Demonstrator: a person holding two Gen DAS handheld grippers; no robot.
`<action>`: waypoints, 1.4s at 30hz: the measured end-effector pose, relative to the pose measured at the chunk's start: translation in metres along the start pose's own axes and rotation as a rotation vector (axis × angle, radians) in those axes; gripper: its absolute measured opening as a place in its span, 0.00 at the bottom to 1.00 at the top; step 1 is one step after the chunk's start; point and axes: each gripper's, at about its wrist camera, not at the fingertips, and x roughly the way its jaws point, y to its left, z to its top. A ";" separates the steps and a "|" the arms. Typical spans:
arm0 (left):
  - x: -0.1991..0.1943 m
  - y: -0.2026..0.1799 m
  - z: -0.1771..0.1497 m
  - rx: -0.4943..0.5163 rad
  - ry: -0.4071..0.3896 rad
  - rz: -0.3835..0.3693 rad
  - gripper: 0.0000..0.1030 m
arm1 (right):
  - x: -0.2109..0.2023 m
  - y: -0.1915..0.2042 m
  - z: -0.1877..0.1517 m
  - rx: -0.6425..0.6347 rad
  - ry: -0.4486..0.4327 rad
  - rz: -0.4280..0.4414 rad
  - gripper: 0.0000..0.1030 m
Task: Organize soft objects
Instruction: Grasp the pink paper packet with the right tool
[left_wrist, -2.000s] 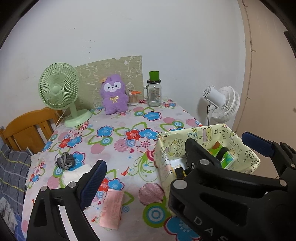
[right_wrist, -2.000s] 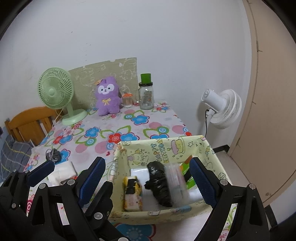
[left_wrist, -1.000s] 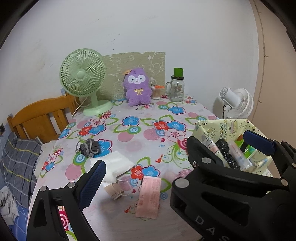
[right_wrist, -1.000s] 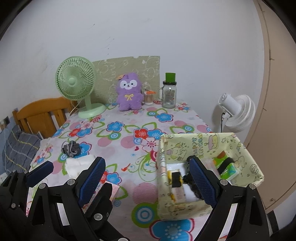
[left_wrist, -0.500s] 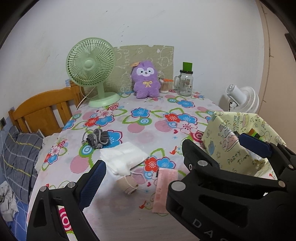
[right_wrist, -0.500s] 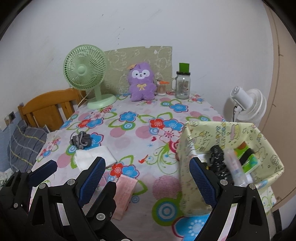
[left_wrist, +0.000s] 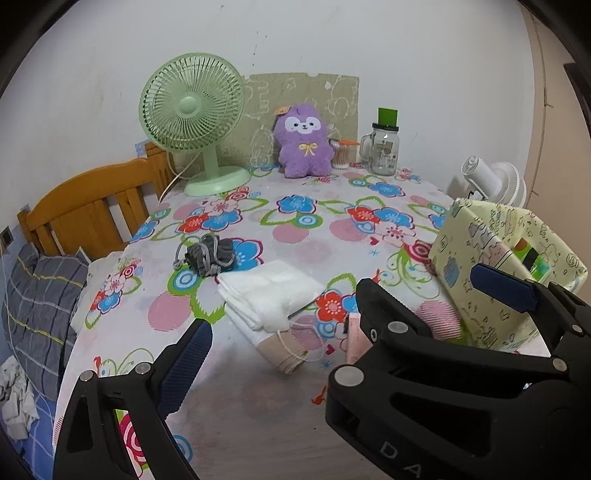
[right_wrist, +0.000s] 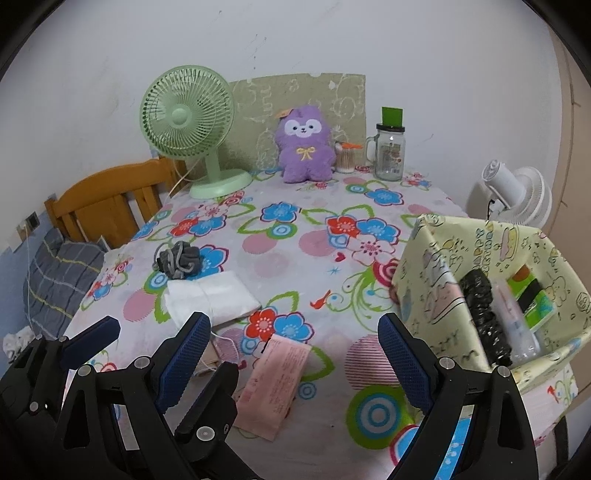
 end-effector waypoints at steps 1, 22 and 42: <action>0.002 0.002 -0.002 -0.002 0.005 -0.002 0.94 | 0.002 0.001 -0.001 -0.002 0.004 -0.001 0.91; 0.042 0.026 -0.030 -0.022 0.141 0.004 0.93 | 0.057 0.011 -0.031 0.049 0.192 -0.014 0.80; 0.054 0.027 -0.031 -0.045 0.192 0.000 0.88 | 0.068 0.017 -0.032 0.002 0.230 -0.061 0.43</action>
